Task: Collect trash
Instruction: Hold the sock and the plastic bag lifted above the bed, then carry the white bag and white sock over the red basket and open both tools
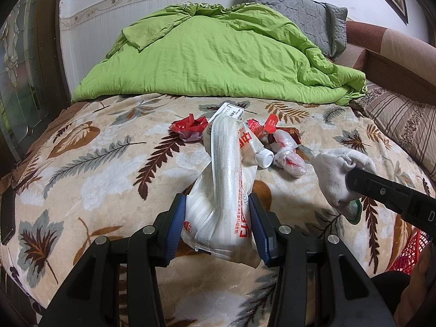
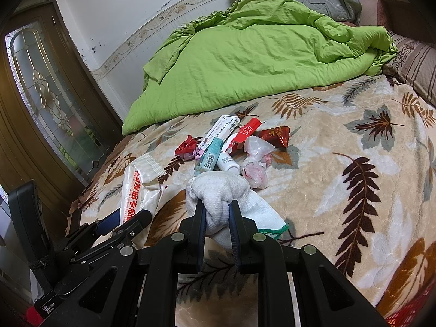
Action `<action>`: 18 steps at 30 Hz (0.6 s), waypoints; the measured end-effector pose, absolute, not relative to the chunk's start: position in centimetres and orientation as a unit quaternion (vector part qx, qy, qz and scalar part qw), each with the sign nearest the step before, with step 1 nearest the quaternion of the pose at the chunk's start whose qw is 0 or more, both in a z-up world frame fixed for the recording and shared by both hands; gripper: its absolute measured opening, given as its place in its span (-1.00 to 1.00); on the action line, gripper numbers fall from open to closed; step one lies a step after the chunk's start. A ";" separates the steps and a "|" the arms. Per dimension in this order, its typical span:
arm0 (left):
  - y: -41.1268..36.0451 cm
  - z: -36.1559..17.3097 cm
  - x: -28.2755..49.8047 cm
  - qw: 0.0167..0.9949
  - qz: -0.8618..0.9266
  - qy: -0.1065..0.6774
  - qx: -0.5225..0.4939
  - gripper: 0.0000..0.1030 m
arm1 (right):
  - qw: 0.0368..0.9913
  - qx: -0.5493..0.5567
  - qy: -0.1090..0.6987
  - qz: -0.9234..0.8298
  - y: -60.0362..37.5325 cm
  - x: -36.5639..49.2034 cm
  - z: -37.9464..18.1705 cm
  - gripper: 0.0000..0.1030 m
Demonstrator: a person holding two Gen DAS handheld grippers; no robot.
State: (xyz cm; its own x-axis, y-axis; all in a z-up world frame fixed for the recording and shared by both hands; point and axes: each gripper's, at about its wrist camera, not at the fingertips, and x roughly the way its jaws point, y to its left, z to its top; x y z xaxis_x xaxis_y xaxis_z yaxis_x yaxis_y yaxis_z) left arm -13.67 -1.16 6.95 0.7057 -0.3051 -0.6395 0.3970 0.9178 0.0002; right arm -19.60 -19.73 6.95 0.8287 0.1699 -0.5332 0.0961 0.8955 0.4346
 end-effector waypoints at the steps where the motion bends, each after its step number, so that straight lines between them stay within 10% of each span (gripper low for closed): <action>1: -1.2 7.0 -13.7 0.921 -0.191 0.333 0.069 -0.13 | 0.929 0.228 0.292 0.020 -19.7 -19.6 7.0 -0.65; 18: -1.2 7.7 -14.2 0.918 -0.223 0.323 0.060 -0.13 | 0.927 0.239 0.288 0.014 -20.4 -20.3 7.0 -0.65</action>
State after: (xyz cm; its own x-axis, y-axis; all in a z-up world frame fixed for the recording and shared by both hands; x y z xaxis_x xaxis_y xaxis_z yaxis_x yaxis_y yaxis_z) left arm -14.17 -1.15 7.71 0.6917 -0.3696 -0.6205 0.4478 0.8935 -0.0330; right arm -20.33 -20.36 7.00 0.8339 0.1630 -0.5272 0.1124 0.8852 0.4514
